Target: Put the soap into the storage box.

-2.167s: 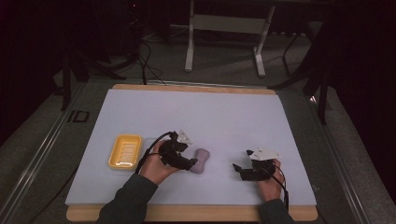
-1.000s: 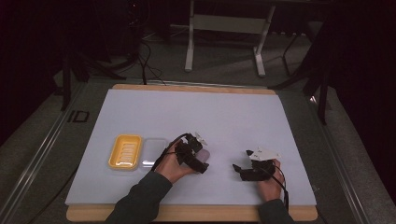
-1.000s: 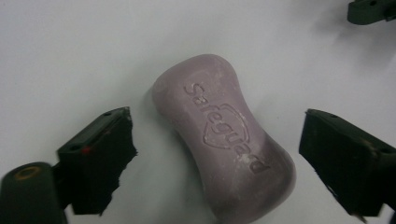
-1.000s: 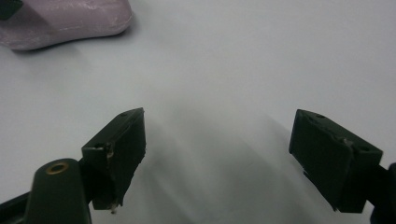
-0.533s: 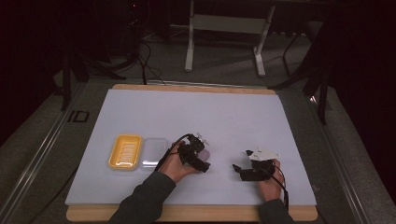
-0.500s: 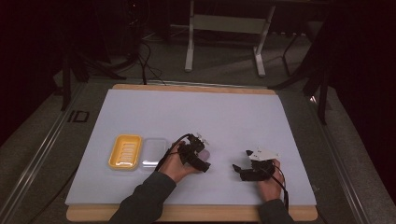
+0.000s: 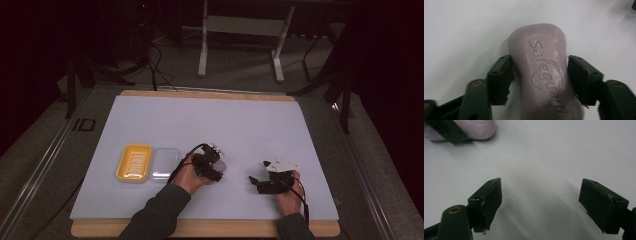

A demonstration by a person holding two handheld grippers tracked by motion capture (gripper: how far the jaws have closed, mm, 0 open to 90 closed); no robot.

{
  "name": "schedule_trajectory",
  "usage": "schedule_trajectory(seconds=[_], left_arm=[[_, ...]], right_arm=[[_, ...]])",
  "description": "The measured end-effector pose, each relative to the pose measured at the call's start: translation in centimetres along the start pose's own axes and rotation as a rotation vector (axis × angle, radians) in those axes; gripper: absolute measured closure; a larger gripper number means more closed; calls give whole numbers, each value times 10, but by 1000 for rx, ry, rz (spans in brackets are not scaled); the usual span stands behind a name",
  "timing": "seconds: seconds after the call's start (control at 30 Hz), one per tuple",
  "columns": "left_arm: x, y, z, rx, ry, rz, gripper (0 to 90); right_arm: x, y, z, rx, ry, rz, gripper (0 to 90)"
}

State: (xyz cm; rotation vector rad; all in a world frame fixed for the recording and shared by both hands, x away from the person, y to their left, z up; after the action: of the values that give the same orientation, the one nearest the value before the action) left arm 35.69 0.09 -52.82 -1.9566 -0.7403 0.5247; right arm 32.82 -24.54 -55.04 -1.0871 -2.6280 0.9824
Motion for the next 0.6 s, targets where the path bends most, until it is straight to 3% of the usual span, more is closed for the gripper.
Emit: schedule_trajectory(seconds=[0.1,0.37,0.6], left_arm=[[2,-2,0,25,25,8,481],[8,-3,-6,96,80,31,489],[13,-3,-10,124,95,58,485]], right_arm=[[0,0,0,1,2,0,182],[0,0,0,0,1,0,182],[0,1,0,5,0,0,182]])
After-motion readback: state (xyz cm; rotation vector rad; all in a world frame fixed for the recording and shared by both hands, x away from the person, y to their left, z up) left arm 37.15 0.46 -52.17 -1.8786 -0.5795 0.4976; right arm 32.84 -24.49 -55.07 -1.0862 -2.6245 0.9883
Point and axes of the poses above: each handheld gripper's, and its own axes: y roughly forward along the jaws, z roughly out of its underside, x roughly to its left, the point moved 2 cm from there along y, roughly forward along the jaws, and after that the axes turned 2 degrees about -y, right-handed, at the moved point
